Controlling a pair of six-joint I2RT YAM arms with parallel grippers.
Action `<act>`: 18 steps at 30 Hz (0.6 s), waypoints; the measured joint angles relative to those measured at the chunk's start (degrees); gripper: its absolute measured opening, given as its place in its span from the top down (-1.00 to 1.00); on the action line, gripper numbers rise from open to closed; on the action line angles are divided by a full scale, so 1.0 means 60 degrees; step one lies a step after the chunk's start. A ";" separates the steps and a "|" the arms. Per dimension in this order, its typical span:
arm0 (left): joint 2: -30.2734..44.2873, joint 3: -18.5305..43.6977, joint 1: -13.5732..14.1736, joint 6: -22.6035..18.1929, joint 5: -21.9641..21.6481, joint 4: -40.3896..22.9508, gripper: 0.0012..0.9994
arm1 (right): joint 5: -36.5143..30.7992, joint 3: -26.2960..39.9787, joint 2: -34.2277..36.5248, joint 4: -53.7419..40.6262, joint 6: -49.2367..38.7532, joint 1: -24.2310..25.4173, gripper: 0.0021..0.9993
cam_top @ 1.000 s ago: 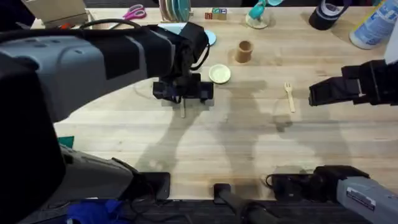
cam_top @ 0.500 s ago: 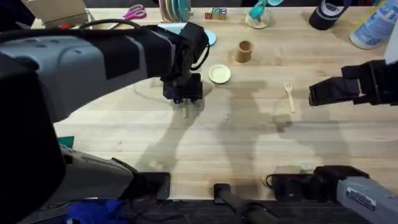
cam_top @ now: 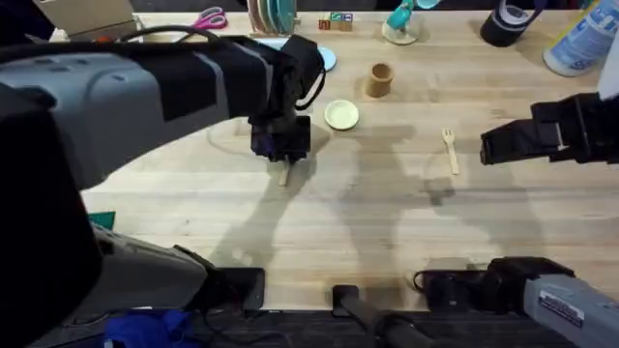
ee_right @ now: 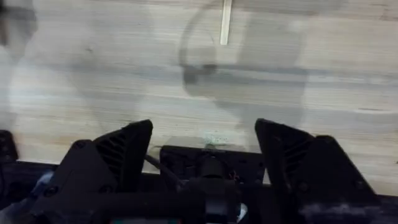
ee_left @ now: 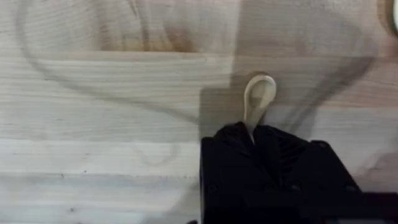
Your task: Pick up a utensil and set it on the pink plate, then put the other utensil in the container.
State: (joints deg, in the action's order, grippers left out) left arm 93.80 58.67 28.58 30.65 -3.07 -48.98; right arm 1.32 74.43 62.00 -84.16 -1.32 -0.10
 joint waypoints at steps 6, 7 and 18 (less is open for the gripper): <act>0.0000 0.1080 -0.0004 -0.0182 -0.0008 -0.0672 0.92 | -0.0004 0.0000 0.0000 0.0014 0.0000 0.0000 -1.00; 0.0000 0.1294 -0.0013 -0.0251 -0.0031 -0.0745 0.92 | -0.0004 0.0000 0.0000 0.0014 0.0000 0.0000 -1.00; 0.0000 0.2740 -0.1428 -0.0810 -0.0100 -0.0803 0.92 | -0.0004 0.0000 0.0000 0.0014 0.0000 0.0000 -1.00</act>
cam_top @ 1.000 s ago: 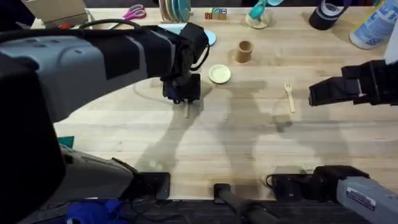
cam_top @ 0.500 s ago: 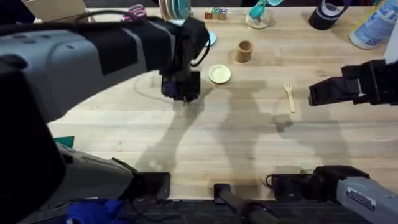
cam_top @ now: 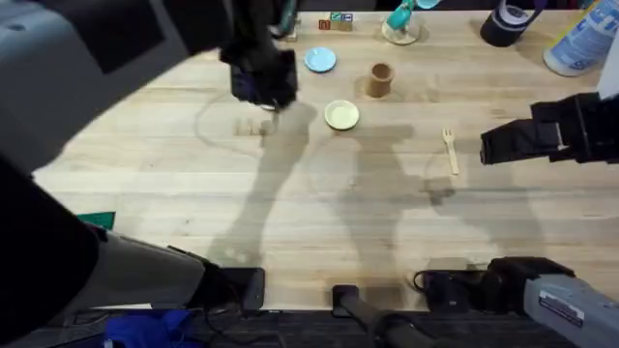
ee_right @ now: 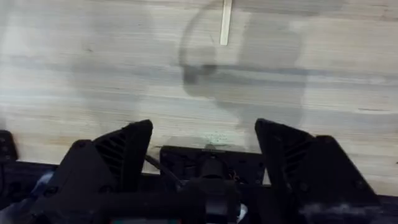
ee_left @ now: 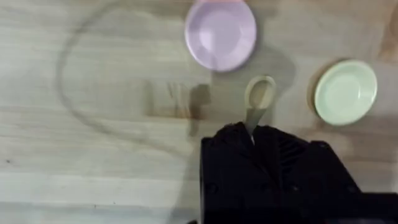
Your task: Pick up a utensil and set it on the pink plate, then put the other utensil in the container.
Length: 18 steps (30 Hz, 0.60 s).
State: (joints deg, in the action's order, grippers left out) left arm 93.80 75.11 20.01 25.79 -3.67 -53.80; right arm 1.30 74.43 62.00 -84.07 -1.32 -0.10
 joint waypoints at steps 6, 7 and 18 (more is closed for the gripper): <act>0.0000 0.0066 -0.1062 -0.0524 0.0412 0.0432 0.92 | 0.0000 0.0000 0.0000 0.0000 0.0000 0.0000 -1.00; 0.0000 0.0066 -0.1160 -0.0591 0.0440 0.0492 0.92 | 0.0003 0.0000 0.0000 0.0010 0.0001 0.0000 -1.00; 0.0724 0.0689 -0.1315 -0.1093 0.0680 0.0881 0.92 | 0.0000 0.0000 0.0000 0.0106 0.0002 0.0000 -1.00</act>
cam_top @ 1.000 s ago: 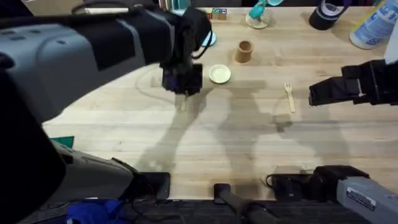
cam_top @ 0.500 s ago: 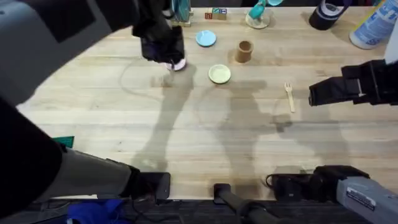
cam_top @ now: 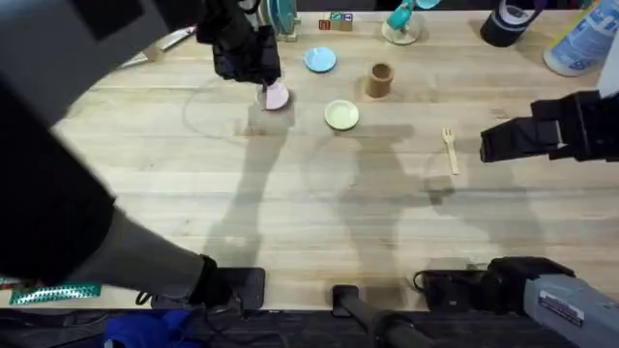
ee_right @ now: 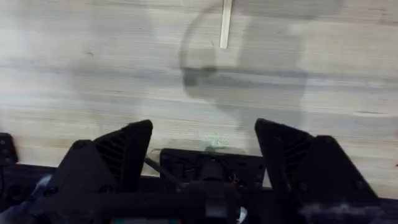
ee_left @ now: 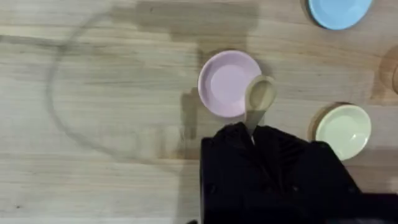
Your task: Pick up a utensil and set it on the pink plate, then put the other utensil in the container.
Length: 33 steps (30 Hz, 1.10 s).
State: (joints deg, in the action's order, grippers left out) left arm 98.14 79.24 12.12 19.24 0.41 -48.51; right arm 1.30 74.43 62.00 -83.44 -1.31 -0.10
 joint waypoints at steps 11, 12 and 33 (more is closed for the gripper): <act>0.2439 0.2278 0.0000 -0.0227 -0.0033 -0.0833 0.92 | 0.0003 0.0000 0.0000 0.0007 -0.0001 0.0000 -1.00; 0.2561 0.2306 0.0000 -0.0250 -0.0031 -0.0845 0.92 | 0.0000 0.0000 0.0000 0.0007 0.0001 0.0000 -1.00; 0.3483 0.2364 0.0000 -0.0322 -0.0034 -0.0743 0.74 | 0.0000 0.0004 0.0000 0.0007 -0.0002 0.0000 -0.99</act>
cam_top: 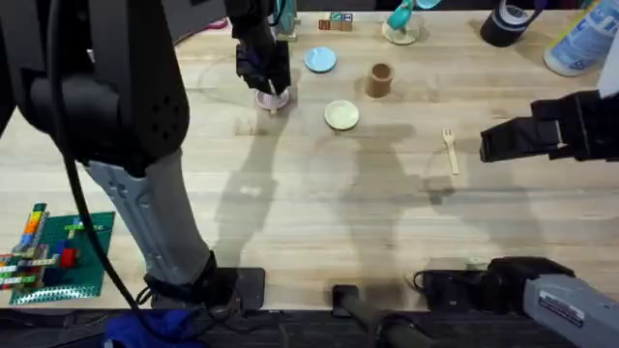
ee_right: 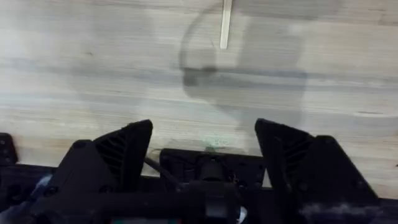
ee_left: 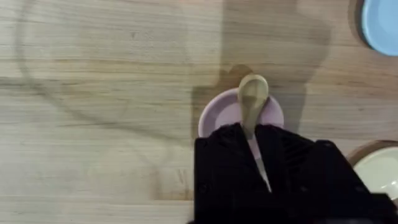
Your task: Pick up a utensil and set it on the pink plate, then put the other utensil in the container.
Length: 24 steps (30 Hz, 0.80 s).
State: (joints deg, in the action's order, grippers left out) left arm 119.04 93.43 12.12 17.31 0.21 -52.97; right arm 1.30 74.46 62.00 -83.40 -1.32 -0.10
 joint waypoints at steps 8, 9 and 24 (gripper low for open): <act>-0.0004 0.0000 0.0000 -0.0001 0.0000 -0.0121 0.54 | 0.0000 0.0000 0.0000 0.0000 0.0000 0.0000 -1.00; -0.0002 0.0000 0.0000 -0.0003 0.0000 -0.0148 0.54 | 0.0004 0.0000 0.0000 0.0000 0.0000 0.0000 -1.00; -0.0800 0.0000 0.0000 -0.0249 0.0000 -0.1382 -0.50 | 0.0004 0.0000 0.0000 0.0000 0.0000 0.0000 -1.00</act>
State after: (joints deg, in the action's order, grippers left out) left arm 114.24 93.43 12.12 15.81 0.21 -61.26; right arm 1.32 74.46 62.00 -83.40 -1.32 -0.10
